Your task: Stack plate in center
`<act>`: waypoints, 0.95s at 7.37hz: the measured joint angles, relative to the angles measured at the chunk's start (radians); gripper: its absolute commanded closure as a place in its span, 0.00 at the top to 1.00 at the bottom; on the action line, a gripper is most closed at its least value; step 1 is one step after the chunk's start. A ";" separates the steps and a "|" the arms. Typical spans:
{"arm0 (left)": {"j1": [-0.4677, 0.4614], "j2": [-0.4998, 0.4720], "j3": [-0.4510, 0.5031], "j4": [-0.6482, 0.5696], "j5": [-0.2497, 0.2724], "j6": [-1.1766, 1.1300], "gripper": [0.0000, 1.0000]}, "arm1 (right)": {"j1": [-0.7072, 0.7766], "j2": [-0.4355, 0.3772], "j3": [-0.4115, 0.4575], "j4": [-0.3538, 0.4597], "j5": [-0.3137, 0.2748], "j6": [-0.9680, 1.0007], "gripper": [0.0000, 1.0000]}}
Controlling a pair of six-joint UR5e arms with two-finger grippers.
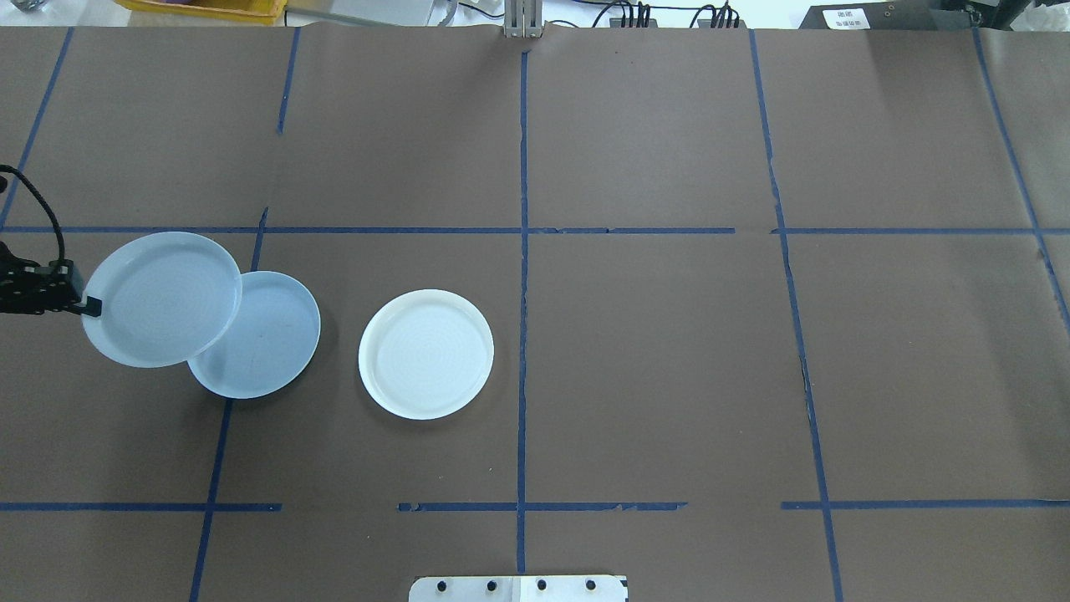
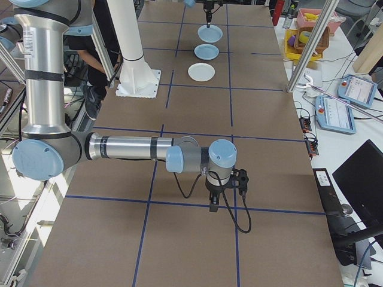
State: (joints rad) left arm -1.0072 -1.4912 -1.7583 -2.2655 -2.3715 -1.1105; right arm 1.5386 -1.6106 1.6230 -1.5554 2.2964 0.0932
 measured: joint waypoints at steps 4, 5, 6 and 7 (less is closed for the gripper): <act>0.108 -0.028 0.017 -0.077 0.064 -0.127 1.00 | 0.000 0.000 0.000 0.000 -0.001 0.000 1.00; 0.110 -0.030 0.015 -0.079 0.065 -0.126 1.00 | 0.000 0.000 0.000 0.000 -0.001 0.000 1.00; 0.111 -0.031 0.008 -0.078 0.063 -0.125 1.00 | 0.000 0.000 0.000 0.000 -0.001 0.000 1.00; 0.111 -0.032 -0.011 -0.069 0.055 -0.125 1.00 | 0.000 0.000 0.000 0.000 -0.001 0.000 1.00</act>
State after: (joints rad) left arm -0.8960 -1.5233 -1.7696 -2.3346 -2.3162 -1.2355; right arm 1.5386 -1.6107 1.6230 -1.5554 2.2952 0.0933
